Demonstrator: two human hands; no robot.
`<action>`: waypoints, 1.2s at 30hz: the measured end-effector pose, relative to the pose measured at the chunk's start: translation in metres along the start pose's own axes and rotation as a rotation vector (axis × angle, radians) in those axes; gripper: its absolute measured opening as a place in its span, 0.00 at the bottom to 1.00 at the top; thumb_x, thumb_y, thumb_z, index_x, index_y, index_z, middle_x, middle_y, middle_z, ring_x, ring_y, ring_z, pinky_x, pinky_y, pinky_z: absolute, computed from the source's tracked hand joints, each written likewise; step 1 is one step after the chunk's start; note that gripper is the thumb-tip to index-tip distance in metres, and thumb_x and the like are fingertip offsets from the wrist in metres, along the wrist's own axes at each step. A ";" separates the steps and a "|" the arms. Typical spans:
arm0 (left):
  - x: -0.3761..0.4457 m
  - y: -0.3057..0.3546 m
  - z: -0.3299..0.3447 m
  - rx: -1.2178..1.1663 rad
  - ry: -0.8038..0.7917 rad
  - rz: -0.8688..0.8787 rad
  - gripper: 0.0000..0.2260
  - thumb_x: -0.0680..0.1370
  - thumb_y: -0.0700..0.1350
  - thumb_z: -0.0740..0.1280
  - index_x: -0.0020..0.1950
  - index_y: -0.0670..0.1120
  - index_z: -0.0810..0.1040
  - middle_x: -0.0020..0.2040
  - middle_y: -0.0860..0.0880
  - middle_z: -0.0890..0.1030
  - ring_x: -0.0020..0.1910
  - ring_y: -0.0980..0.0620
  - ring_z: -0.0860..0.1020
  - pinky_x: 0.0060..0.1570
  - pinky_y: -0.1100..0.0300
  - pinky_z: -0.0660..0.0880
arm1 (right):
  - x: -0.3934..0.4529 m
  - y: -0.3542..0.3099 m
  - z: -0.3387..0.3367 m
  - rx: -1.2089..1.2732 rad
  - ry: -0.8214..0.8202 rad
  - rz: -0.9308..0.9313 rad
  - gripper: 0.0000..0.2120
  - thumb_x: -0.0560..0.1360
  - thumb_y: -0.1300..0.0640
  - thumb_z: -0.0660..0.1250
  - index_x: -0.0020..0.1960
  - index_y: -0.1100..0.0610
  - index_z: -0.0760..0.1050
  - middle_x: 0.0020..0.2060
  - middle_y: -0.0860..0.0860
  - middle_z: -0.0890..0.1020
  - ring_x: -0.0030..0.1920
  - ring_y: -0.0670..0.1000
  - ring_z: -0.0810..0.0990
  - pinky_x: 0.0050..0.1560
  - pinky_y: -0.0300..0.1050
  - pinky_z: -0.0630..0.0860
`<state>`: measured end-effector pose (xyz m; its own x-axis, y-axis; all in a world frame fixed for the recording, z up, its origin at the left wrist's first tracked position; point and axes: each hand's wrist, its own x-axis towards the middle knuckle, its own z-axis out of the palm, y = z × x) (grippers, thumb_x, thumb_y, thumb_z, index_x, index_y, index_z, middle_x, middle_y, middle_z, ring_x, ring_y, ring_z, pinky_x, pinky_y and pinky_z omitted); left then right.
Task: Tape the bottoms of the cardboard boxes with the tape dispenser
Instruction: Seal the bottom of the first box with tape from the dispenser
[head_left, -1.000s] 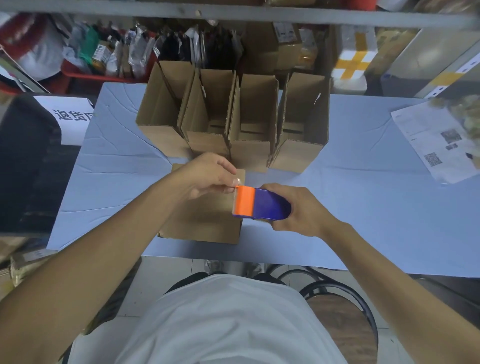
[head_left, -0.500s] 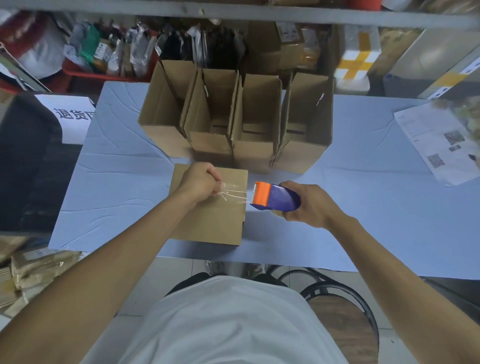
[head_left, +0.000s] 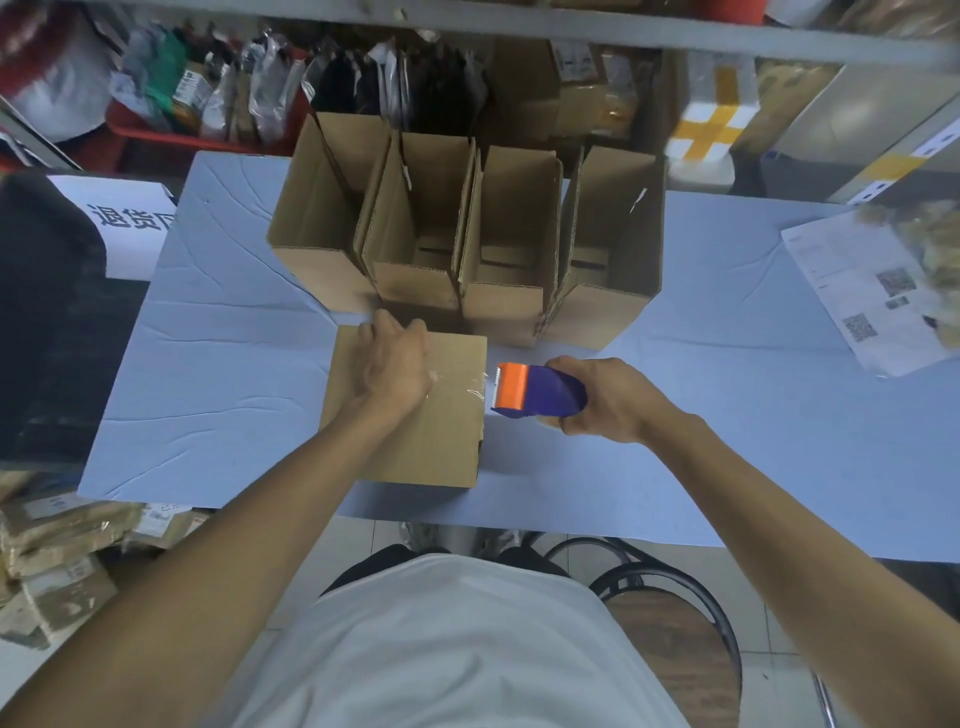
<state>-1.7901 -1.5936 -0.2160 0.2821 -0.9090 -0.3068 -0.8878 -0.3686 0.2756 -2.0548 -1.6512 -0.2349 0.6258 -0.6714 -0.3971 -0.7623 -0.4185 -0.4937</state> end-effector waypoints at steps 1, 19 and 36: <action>0.001 -0.001 0.000 0.031 -0.007 0.090 0.13 0.75 0.41 0.71 0.56 0.47 0.72 0.63 0.44 0.66 0.61 0.44 0.66 0.55 0.55 0.72 | 0.000 -0.002 -0.001 -0.016 -0.016 0.008 0.32 0.67 0.47 0.78 0.67 0.48 0.68 0.57 0.46 0.80 0.52 0.47 0.75 0.49 0.41 0.76; 0.024 -0.028 0.010 0.191 -0.253 0.576 0.30 0.78 0.36 0.61 0.65 0.71 0.62 0.73 0.51 0.58 0.70 0.42 0.58 0.68 0.49 0.52 | -0.014 -0.011 -0.029 -0.027 -0.057 -0.024 0.27 0.68 0.42 0.76 0.63 0.43 0.70 0.51 0.41 0.80 0.48 0.48 0.78 0.43 0.39 0.76; 0.025 -0.012 0.015 -0.020 -0.413 0.364 0.17 0.74 0.69 0.61 0.51 0.86 0.54 0.60 0.63 0.53 0.63 0.56 0.45 0.66 0.41 0.41 | 0.039 -0.051 -0.038 -0.508 -0.282 0.105 0.20 0.61 0.50 0.74 0.51 0.49 0.72 0.39 0.48 0.78 0.41 0.53 0.77 0.32 0.41 0.69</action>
<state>-1.7774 -1.6087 -0.2405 -0.2119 -0.8279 -0.5192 -0.8930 -0.0519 0.4471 -1.9981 -1.6794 -0.1958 0.5094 -0.5657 -0.6484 -0.7628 -0.6456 -0.0360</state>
